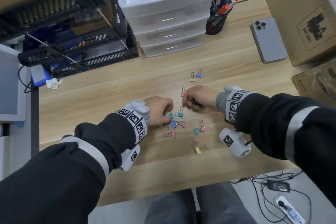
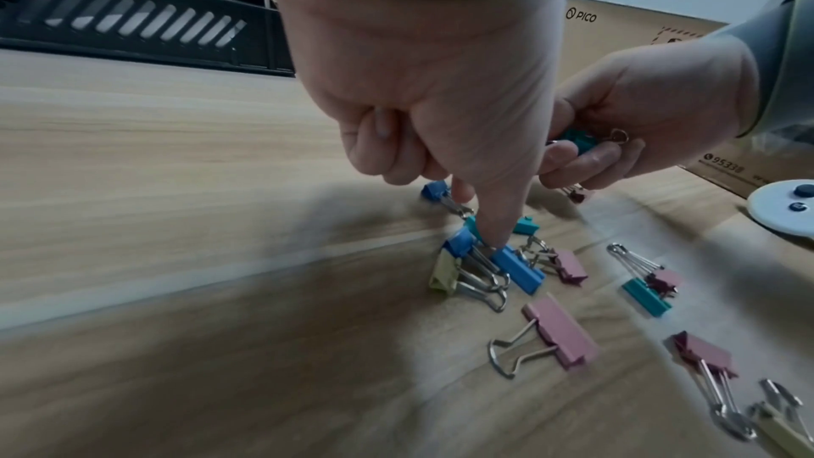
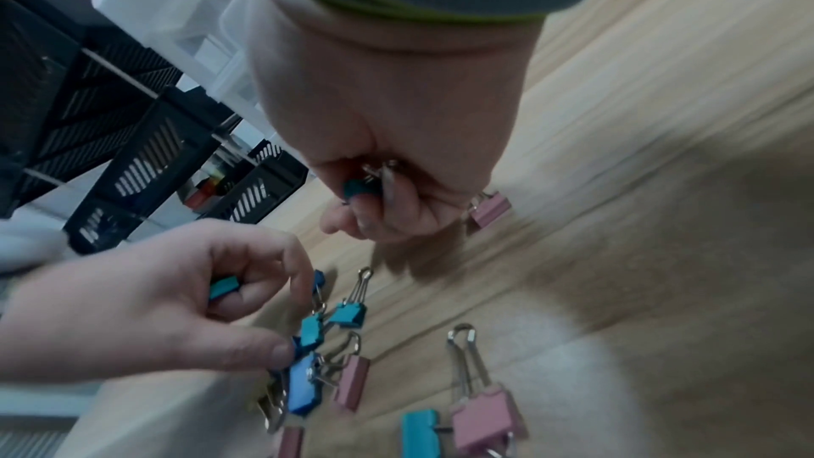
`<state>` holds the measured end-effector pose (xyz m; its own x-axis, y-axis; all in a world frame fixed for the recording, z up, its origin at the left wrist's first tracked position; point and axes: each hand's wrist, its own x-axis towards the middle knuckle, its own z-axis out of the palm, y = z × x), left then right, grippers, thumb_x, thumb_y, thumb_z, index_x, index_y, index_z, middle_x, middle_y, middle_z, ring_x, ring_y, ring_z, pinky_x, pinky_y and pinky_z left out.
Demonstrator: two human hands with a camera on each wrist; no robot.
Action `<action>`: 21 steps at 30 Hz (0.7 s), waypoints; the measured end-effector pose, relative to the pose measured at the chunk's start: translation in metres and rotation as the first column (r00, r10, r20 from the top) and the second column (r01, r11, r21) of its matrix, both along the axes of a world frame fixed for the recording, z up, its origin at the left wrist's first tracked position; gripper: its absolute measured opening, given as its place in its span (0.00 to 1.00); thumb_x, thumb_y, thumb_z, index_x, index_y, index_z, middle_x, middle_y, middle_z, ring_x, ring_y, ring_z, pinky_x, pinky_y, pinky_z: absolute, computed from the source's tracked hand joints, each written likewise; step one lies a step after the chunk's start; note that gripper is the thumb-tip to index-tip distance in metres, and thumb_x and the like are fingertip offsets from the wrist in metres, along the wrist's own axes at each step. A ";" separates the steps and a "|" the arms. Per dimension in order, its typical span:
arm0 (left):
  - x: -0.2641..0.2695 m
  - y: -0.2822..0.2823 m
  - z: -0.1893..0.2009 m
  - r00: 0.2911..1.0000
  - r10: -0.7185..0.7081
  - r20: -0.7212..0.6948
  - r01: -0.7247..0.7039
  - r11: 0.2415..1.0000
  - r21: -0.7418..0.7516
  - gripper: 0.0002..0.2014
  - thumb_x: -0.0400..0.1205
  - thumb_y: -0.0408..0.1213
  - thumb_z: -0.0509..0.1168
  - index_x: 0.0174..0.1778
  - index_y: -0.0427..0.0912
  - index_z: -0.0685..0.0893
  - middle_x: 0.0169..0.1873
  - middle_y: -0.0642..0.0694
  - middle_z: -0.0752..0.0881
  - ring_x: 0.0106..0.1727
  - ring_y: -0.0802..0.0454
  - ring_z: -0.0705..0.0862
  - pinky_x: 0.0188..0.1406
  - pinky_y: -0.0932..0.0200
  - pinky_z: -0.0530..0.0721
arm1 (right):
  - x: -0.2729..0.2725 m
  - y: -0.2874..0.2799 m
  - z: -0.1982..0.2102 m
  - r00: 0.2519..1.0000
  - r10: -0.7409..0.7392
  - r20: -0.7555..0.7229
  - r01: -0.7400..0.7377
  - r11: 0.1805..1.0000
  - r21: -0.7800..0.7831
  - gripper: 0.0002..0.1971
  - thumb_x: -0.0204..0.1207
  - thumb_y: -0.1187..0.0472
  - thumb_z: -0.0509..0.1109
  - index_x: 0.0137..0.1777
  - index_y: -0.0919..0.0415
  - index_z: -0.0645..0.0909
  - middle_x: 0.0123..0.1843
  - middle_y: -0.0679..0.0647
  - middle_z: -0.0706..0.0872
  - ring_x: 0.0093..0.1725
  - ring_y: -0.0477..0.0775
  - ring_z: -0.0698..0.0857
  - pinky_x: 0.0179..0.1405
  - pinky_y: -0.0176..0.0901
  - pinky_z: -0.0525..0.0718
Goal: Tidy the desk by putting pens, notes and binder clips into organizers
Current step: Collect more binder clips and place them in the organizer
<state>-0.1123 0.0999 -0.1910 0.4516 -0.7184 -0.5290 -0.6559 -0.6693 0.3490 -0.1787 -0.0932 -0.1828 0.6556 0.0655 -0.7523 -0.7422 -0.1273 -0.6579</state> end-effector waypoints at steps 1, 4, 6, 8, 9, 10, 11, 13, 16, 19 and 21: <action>-0.001 -0.001 -0.001 1.000 0.003 0.006 -0.003 1.000 -0.003 0.12 0.71 0.49 0.74 0.45 0.50 0.81 0.35 0.55 0.85 0.38 0.50 0.83 0.29 0.59 0.72 | 0.000 0.001 -0.002 0.998 0.053 0.040 -0.051 0.997 -0.057 0.08 0.77 0.67 0.62 0.40 0.64 0.83 0.28 0.55 0.79 0.22 0.52 0.72 0.20 0.35 0.69; -0.003 -0.004 -0.005 0.999 0.033 0.020 -0.033 0.999 -0.001 0.13 0.71 0.52 0.75 0.41 0.50 0.82 0.34 0.53 0.86 0.37 0.50 0.83 0.32 0.57 0.76 | -0.005 0.003 -0.008 0.921 0.353 0.163 -0.282 0.895 -0.347 0.01 0.74 0.59 0.72 0.43 0.54 0.82 0.35 0.48 0.82 0.34 0.49 0.79 0.36 0.41 0.79; -0.003 -0.006 -0.005 0.999 0.035 0.030 -0.036 0.999 0.007 0.13 0.71 0.53 0.75 0.41 0.50 0.83 0.35 0.52 0.86 0.37 0.49 0.83 0.33 0.56 0.78 | -0.009 0.006 -0.007 0.804 0.574 0.157 -0.440 0.752 -0.491 0.08 0.71 0.61 0.73 0.49 0.50 0.83 0.34 0.43 0.78 0.33 0.46 0.77 0.34 0.41 0.76; -0.003 -0.006 -0.004 0.999 0.034 0.032 -0.034 0.999 0.003 0.13 0.71 0.53 0.75 0.44 0.50 0.84 0.35 0.53 0.86 0.38 0.50 0.83 0.34 0.55 0.80 | -0.011 0.011 -0.007 0.696 0.707 0.122 -0.526 0.619 -0.583 0.16 0.69 0.63 0.72 0.55 0.46 0.83 0.33 0.44 0.76 0.33 0.44 0.76 0.30 0.39 0.73; -0.003 -0.005 -0.003 0.999 0.033 0.026 -0.033 0.999 -0.003 0.13 0.72 0.53 0.74 0.45 0.50 0.84 0.34 0.54 0.84 0.37 0.50 0.82 0.32 0.56 0.78 | -0.010 0.013 -0.008 0.668 0.736 0.109 -0.540 0.581 -0.610 0.18 0.69 0.63 0.72 0.57 0.45 0.83 0.32 0.44 0.76 0.33 0.45 0.76 0.29 0.39 0.72; -0.003 -0.005 -0.003 0.999 0.031 0.018 -0.031 0.999 -0.012 0.13 0.72 0.52 0.74 0.46 0.51 0.83 0.32 0.55 0.82 0.37 0.51 0.81 0.30 0.58 0.75 | -0.011 0.014 -0.009 0.653 0.750 0.103 -0.540 0.557 -0.631 0.18 0.70 0.63 0.72 0.58 0.44 0.84 0.32 0.44 0.76 0.34 0.46 0.77 0.28 0.38 0.71; -0.004 -0.004 -0.003 0.999 0.031 0.010 -0.031 0.999 -0.021 0.12 0.72 0.50 0.74 0.48 0.52 0.83 0.31 0.56 0.80 0.37 0.52 0.80 0.29 0.59 0.71 | -0.011 0.014 -0.010 0.644 0.758 0.101 -0.537 0.542 -0.646 0.18 0.70 0.62 0.72 0.58 0.44 0.84 0.32 0.43 0.76 0.35 0.47 0.78 0.29 0.37 0.71; -0.004 -0.002 -0.004 1.000 0.021 -0.004 -0.022 0.999 -0.024 0.13 0.72 0.47 0.74 0.50 0.52 0.83 0.30 0.57 0.78 0.37 0.52 0.79 0.30 0.59 0.69 | -0.010 0.016 -0.011 0.624 0.776 0.093 -0.541 0.515 -0.665 0.16 0.71 0.59 0.73 0.58 0.43 0.85 0.33 0.44 0.78 0.37 0.48 0.80 0.31 0.38 0.75; -0.006 0.001 -0.007 1.000 0.007 -0.023 -0.007 1.000 -0.004 0.15 0.72 0.48 0.75 0.52 0.51 0.83 0.32 0.56 0.81 0.38 0.51 0.80 0.32 0.58 0.73 | -0.009 0.016 -0.010 0.600 0.796 0.080 -0.553 0.486 -0.677 0.17 0.71 0.56 0.72 0.59 0.42 0.85 0.36 0.43 0.81 0.41 0.51 0.83 0.37 0.41 0.80; -0.007 -0.001 -0.008 0.999 0.016 -0.029 -0.016 1.000 -0.003 0.14 0.74 0.49 0.75 0.52 0.51 0.85 0.31 0.57 0.79 0.38 0.52 0.79 0.32 0.58 0.72 | -0.011 0.016 -0.011 0.589 0.799 0.121 -0.536 0.499 -0.681 0.19 0.71 0.57 0.72 0.61 0.40 0.85 0.40 0.41 0.81 0.43 0.49 0.82 0.39 0.40 0.78; -0.007 -0.003 -0.007 1.000 0.009 -0.023 -0.009 1.000 -0.010 0.12 0.74 0.47 0.74 0.51 0.50 0.85 0.32 0.57 0.81 0.38 0.52 0.80 0.31 0.59 0.73 | -0.012 0.018 -0.012 0.574 0.809 0.128 -0.541 0.492 -0.682 0.19 0.73 0.58 0.71 0.62 0.39 0.86 0.39 0.39 0.79 0.44 0.49 0.82 0.39 0.40 0.76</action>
<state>-0.1193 0.0969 -0.1982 0.4457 -0.7198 -0.5322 -0.6418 -0.6714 0.3706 -0.1908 -0.0756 -0.1947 0.8035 0.3200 -0.5020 0.0472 -0.8748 -0.4821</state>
